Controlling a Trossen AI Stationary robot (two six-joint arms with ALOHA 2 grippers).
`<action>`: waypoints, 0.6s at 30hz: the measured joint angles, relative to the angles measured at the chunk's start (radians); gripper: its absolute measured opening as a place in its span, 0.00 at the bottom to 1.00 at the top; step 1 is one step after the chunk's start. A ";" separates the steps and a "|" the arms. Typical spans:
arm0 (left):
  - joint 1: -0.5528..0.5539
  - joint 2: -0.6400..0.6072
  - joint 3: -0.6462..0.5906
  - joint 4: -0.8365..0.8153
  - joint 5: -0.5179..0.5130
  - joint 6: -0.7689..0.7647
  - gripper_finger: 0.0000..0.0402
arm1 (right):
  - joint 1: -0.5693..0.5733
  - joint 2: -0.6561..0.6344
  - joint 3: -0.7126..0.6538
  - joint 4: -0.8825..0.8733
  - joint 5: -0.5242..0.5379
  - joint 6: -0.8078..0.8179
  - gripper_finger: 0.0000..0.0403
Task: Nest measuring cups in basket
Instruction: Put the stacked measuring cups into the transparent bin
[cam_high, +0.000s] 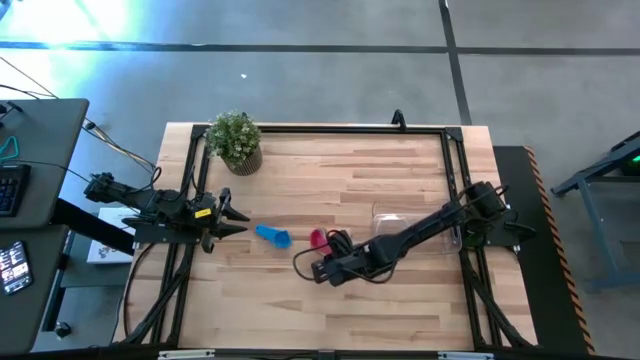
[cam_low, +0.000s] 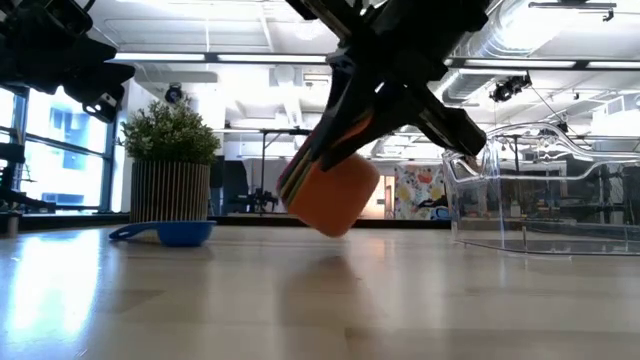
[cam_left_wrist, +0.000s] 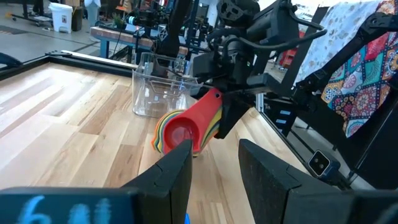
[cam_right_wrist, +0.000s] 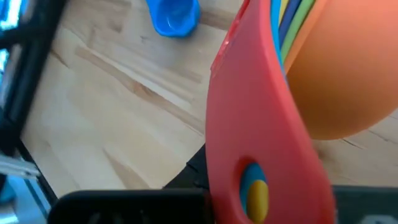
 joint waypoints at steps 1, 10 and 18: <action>0.000 0.000 0.000 0.000 0.000 0.000 0.30 | 0.004 0.000 0.000 0.005 0.017 0.012 0.02; 0.000 0.000 0.000 0.000 0.000 0.000 0.30 | 0.042 0.051 -0.001 0.148 0.171 0.103 0.02; 0.000 0.000 0.000 0.000 0.000 0.000 0.30 | 0.066 0.084 -0.002 0.243 0.282 0.116 0.02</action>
